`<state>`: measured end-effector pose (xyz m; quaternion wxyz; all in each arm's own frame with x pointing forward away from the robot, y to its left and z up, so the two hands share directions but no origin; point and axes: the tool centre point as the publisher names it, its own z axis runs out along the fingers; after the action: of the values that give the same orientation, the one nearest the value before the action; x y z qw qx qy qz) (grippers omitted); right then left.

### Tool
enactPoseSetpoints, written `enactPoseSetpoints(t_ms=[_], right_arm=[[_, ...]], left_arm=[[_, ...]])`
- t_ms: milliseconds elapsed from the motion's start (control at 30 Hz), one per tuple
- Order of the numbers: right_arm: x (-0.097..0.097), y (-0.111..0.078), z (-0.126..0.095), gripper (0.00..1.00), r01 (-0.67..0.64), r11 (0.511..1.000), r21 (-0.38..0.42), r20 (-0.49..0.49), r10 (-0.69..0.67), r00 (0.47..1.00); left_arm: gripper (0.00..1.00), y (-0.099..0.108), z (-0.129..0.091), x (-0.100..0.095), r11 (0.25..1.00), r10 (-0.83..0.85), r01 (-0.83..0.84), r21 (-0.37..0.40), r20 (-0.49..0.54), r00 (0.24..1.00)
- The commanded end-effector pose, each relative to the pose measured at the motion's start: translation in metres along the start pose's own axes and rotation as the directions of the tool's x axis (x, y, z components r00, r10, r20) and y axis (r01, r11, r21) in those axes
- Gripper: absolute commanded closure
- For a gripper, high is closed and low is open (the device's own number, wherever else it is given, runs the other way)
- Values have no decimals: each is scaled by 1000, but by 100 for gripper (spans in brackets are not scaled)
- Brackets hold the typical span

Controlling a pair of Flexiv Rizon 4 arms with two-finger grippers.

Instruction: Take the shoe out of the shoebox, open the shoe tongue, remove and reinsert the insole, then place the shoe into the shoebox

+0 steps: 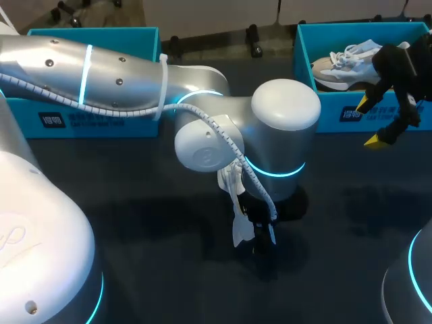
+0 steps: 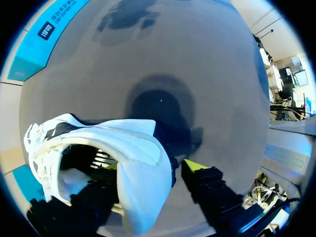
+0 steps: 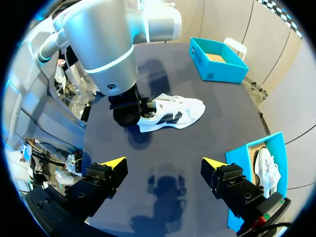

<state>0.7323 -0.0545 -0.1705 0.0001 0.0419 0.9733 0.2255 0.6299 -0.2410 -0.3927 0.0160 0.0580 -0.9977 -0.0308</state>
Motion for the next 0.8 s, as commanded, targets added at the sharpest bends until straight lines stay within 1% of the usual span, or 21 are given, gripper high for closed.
enactPoseSetpoints(t_ms=[33,100,167,200,367,533,800], right_arm=[[-2,0,1,0,-1,1000,2,-3,1,1000],[-2,0,1,0,-1,1000,2,-3,1,1000],[-2,0,1,0,-1,1000,2,-3,1,1000],[-2,0,1,0,-1,1000,2,-3,1,1000],[-2,0,1,0,-1,1000,2,-3,1,1000],[-2,0,1,0,-1,1000,2,-3,1,1000],[-2,0,1,0,-1,1000,2,-3,1,1000]], left_arm=[[56,-3,6,1,1000,-3,3,-9,-6,1000],[68,-1,6,2,1000,-5,5,-10,-9,1000],[88,0,6,4,1000,-6,6,-9,-12,1000],[100,1,6,5,1000,-7,7,-7,-17,1000],[100,6,3,9,1000,14,-13,14,-79,997],[100,14,-11,11,1000,19,-18,8,-104,994],[100,28,-54,5,998,63,-63,5,-96,993]])
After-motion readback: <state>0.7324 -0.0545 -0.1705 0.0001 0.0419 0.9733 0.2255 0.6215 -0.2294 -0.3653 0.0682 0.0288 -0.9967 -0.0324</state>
